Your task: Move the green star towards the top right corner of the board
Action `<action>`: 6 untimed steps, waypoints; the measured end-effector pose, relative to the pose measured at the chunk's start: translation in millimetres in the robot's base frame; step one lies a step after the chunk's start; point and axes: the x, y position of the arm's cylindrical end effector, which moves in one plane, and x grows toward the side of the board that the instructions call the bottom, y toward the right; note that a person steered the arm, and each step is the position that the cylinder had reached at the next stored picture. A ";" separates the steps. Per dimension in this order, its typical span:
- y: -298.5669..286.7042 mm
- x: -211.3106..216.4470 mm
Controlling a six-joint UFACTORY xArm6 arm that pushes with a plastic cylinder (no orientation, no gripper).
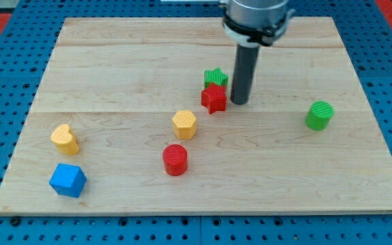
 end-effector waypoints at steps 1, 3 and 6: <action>-40.9 -7.9; -56.8 -9.0; -42.0 -79.9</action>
